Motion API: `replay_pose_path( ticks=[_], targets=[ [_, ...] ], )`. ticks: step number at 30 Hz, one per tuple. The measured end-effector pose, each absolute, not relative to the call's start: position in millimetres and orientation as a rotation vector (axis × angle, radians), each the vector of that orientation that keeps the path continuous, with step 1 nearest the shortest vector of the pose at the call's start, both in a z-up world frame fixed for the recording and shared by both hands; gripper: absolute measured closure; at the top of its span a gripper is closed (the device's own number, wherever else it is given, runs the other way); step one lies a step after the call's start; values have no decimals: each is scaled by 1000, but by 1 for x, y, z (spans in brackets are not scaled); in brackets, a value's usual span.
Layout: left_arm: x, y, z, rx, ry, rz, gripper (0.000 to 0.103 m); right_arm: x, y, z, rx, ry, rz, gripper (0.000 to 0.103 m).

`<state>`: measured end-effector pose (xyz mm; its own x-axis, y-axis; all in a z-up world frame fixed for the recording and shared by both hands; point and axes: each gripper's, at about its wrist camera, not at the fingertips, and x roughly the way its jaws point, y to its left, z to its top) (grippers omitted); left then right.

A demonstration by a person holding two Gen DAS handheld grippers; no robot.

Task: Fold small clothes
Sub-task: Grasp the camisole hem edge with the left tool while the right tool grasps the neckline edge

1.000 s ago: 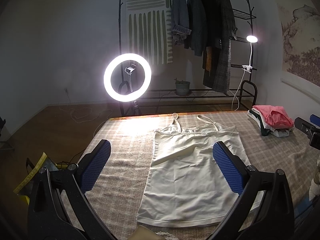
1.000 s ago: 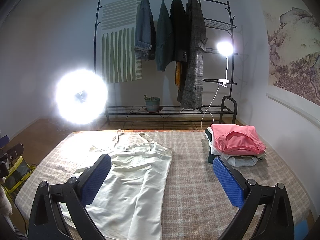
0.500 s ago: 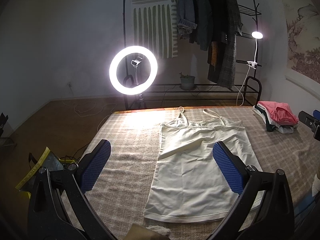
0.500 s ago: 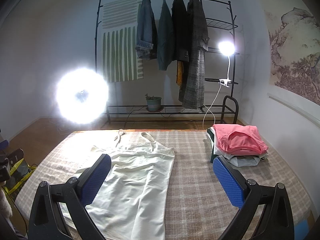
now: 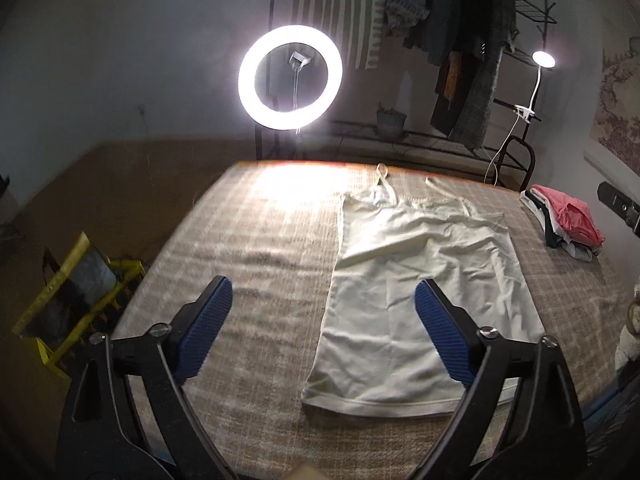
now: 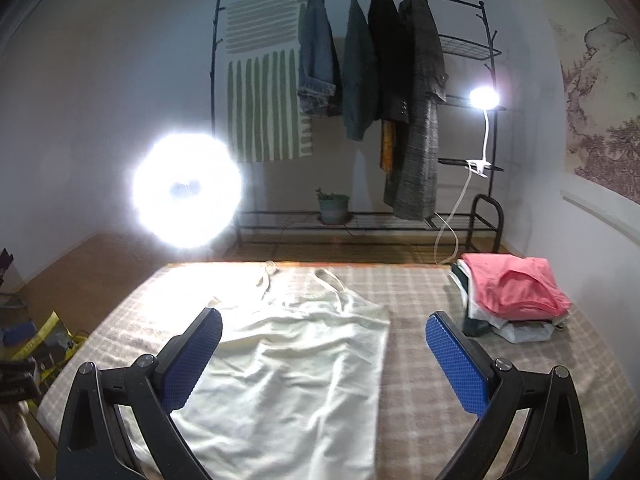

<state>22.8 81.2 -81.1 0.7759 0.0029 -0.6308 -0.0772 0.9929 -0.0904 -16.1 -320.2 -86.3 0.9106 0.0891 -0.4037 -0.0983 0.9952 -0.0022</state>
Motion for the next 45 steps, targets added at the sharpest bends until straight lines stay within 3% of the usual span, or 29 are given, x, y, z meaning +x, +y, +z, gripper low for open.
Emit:
replay_pose_path(
  ticks=[6, 13, 16, 20, 24, 27, 29, 35, 37, 42, 45],
  targets=[
    [39, 99, -130, -192, 862, 19, 34, 24, -298, -94, -22, 512, 222, 0],
    [46, 113, -180, -274, 1031, -6, 38, 86, -269, -104, -59, 652, 361, 2],
    [48, 111, -190, -273, 1058, -22, 38, 114, -254, -110, -63, 687, 377, 15],
    [55, 111, -200, -279, 1089, -30, 39, 149, -234, -124, -25, 766, 421, 24],
    [64, 114, -220, -336, 1140, -34, 52, 187, -206, -142, 3, 867, 469, 28],
    [63, 115, -227, -356, 1149, -48, 56, 212, -181, -157, 9, 936, 499, 28],
    [62, 114, -227, -352, 1142, -61, 58, 229, -164, -171, 5, 990, 514, 32],
    [66, 118, -228, -415, 1143, -99, 80, 279, -118, -218, -24, 1105, 470, 48],
    [68, 118, -227, -430, 1147, -109, 82, 294, -108, -232, -18, 1146, 456, 54],
    [71, 115, -229, -417, 1155, -120, 90, 311, -77, -253, -117, 1161, 436, 57],
    [71, 114, -228, -420, 1153, -126, 94, 321, -69, -261, -133, 1185, 412, 63]
  ],
)
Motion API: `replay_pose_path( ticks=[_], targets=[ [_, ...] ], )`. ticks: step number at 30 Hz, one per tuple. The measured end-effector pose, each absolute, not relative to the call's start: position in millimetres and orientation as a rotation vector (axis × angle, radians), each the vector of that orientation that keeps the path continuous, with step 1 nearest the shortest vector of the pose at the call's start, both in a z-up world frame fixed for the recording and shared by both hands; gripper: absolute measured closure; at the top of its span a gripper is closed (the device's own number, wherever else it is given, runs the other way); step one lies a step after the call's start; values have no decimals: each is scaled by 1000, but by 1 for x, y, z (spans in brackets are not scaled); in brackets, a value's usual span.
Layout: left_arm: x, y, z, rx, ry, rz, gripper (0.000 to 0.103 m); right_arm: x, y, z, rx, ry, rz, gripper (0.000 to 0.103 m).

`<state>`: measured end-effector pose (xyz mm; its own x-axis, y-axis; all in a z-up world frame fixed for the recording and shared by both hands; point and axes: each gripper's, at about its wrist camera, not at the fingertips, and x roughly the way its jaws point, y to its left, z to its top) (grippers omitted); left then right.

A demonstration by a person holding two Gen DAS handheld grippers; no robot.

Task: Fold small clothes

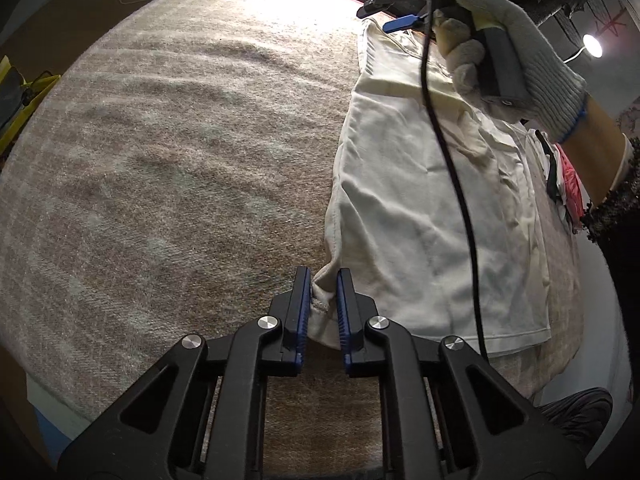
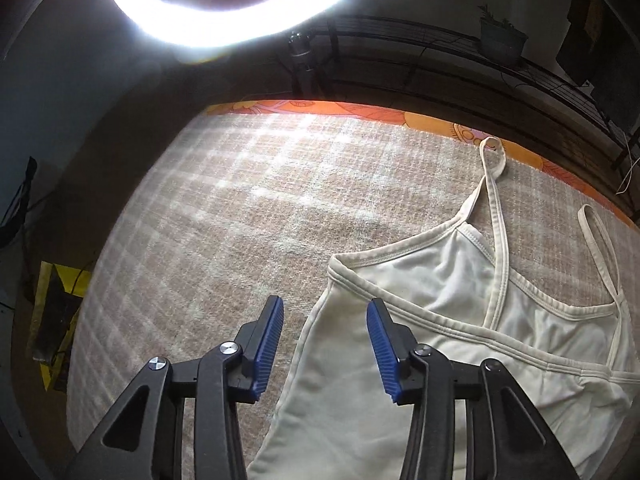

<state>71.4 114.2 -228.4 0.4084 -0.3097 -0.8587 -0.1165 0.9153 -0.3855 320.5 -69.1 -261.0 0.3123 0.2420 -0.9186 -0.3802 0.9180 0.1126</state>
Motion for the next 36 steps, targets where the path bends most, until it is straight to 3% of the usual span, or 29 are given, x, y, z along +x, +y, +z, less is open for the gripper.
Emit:
replay_pose_path(
  ticks=[5, 8, 10, 12, 36],
  targets=[
    [70, 117, -228, -430, 1150, -131, 98, 330, -61, -272, -175, 1211, 386, 71],
    [69, 118, -226, -431, 1142, -135, 99, 333, -56, -276, -218, 1217, 373, 84],
    [66, 120, -223, -433, 1132, -138, 100, 335, -54, -277, -224, 1221, 376, 100],
    [63, 120, -220, -434, 1116, -142, 101, 336, -53, -277, -215, 1221, 373, 103],
    [53, 53, -171, -303, 1011, -333, 101, 335, -132, -230, 14, 1098, 481, 103]
  ],
)
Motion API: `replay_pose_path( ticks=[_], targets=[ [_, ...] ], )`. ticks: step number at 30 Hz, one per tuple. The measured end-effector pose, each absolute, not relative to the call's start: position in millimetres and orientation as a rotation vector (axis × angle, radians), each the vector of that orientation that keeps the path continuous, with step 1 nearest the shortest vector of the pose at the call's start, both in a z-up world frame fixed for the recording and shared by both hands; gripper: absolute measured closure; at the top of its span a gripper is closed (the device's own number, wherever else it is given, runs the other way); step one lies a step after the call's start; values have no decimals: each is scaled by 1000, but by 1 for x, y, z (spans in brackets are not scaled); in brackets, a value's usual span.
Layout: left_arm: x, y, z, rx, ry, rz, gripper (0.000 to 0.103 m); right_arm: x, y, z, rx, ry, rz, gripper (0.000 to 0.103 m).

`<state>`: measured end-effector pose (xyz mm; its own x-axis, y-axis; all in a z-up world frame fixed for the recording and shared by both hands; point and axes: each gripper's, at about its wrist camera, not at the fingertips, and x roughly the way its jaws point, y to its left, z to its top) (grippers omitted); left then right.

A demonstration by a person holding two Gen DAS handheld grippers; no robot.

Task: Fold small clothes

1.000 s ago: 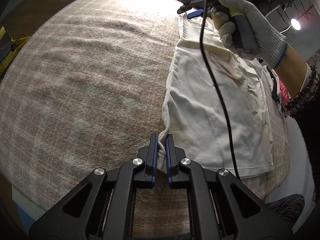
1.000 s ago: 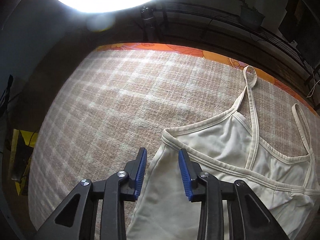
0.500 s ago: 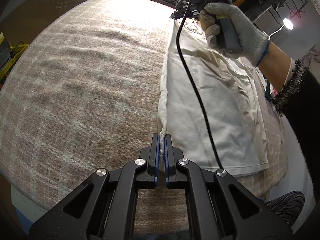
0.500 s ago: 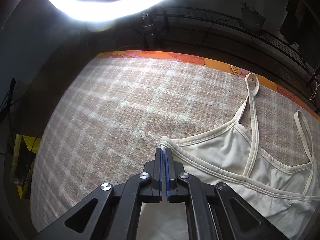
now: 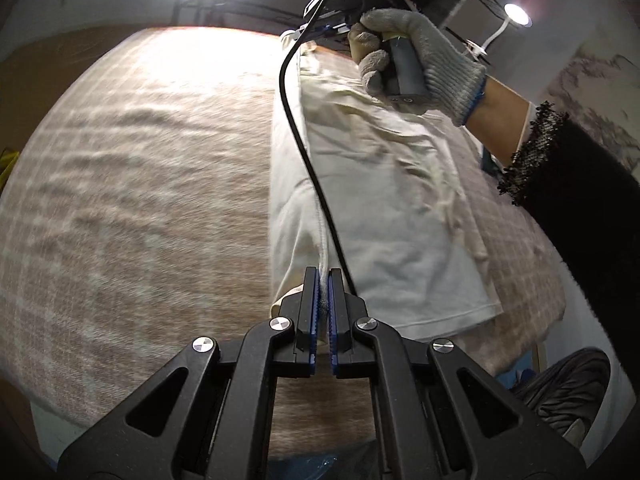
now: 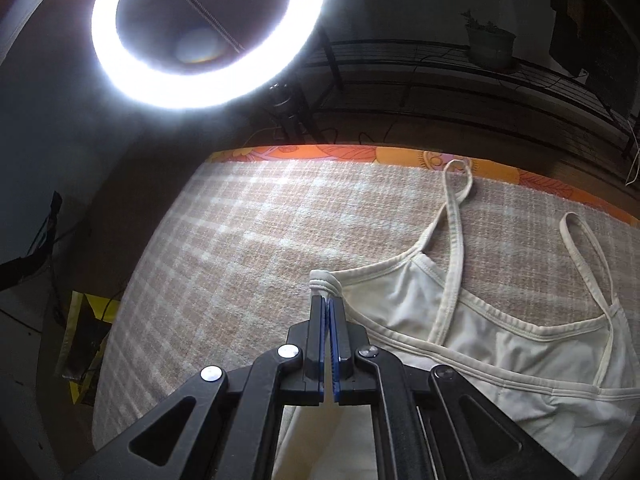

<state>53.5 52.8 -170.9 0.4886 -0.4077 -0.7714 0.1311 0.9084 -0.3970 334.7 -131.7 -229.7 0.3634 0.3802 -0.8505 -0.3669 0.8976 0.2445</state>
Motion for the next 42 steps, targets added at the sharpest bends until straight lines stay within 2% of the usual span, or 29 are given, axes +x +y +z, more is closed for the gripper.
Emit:
replay_pose_path(
  ticks=[8, 16, 25, 30, 32, 33, 34, 37, 42],
  targets=[
    [58, 5, -168, -258, 1033, -422, 101, 326, -194, -216, 49, 1064, 446, 103],
    [67, -31, -180, -214, 1078, -457, 101, 333, -238, -239, 82, 1090, 382, 103],
    [84, -44, -204, -262, 1144, -478, 101, 340, -226, -267, 81, 1108, 406, 103],
    [83, -58, -207, -188, 1151, -496, 101, 339, -223, -271, 40, 1107, 386, 103],
    [82, -59, -208, -178, 1159, -500, 98, 339, -229, -267, 18, 1090, 363, 98],
    [81, -58, -207, -182, 1169, -503, 90, 338, -233, -264, 9, 1081, 355, 82],
    [81, -57, -206, -193, 1173, -510, 86, 337, -238, -260, 14, 1074, 357, 64],
    [74, -50, -193, -229, 1206, -552, 83, 327, -256, -240, 28, 1021, 344, 62],
    [55, -37, -167, -195, 1117, -595, 83, 296, -297, -205, 103, 945, 344, 59]
  ],
)
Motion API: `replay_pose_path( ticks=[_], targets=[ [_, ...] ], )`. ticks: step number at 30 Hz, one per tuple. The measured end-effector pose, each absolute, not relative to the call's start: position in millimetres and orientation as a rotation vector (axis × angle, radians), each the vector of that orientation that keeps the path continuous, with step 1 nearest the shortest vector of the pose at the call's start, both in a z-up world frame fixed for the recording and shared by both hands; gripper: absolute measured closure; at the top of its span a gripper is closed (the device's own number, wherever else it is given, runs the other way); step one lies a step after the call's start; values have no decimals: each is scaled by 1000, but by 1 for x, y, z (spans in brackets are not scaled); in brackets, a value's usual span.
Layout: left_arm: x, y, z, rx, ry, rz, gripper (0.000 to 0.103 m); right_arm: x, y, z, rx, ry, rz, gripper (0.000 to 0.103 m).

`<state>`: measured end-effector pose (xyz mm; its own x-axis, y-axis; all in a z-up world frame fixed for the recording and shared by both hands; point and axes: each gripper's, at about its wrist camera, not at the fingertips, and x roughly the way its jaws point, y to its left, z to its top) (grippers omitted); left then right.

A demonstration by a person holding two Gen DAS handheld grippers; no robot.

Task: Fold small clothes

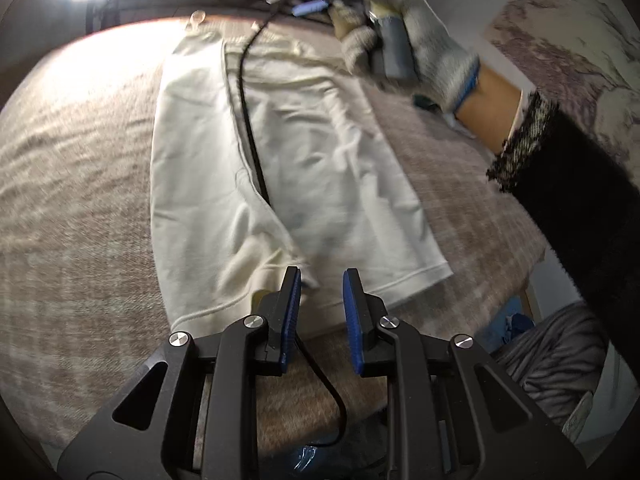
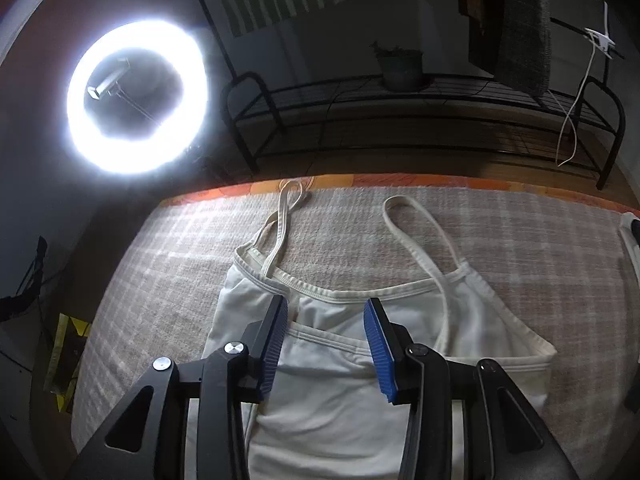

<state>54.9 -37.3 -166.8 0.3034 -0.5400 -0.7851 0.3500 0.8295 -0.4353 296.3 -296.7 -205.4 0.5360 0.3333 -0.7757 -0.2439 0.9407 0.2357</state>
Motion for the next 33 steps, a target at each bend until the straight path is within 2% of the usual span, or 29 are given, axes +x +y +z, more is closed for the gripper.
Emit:
replay_pose_path(
  ticks=[10, 17, 22, 33],
  targets=[
    [46, -14, -134, -285, 998, -607, 83, 223, -392, -146, 241, 809, 284, 55],
    [39, -31, -123, -172, 910, -575, 83, 170, -448, -111, 242, 693, 244, 49],
    [32, -62, -121, -61, 857, -607, 83, 148, -479, -109, 208, 657, 185, 40],
    [26, -154, -155, 141, 930, -694, 83, 140, -537, -144, 195, 781, 188, 41]
  ],
)
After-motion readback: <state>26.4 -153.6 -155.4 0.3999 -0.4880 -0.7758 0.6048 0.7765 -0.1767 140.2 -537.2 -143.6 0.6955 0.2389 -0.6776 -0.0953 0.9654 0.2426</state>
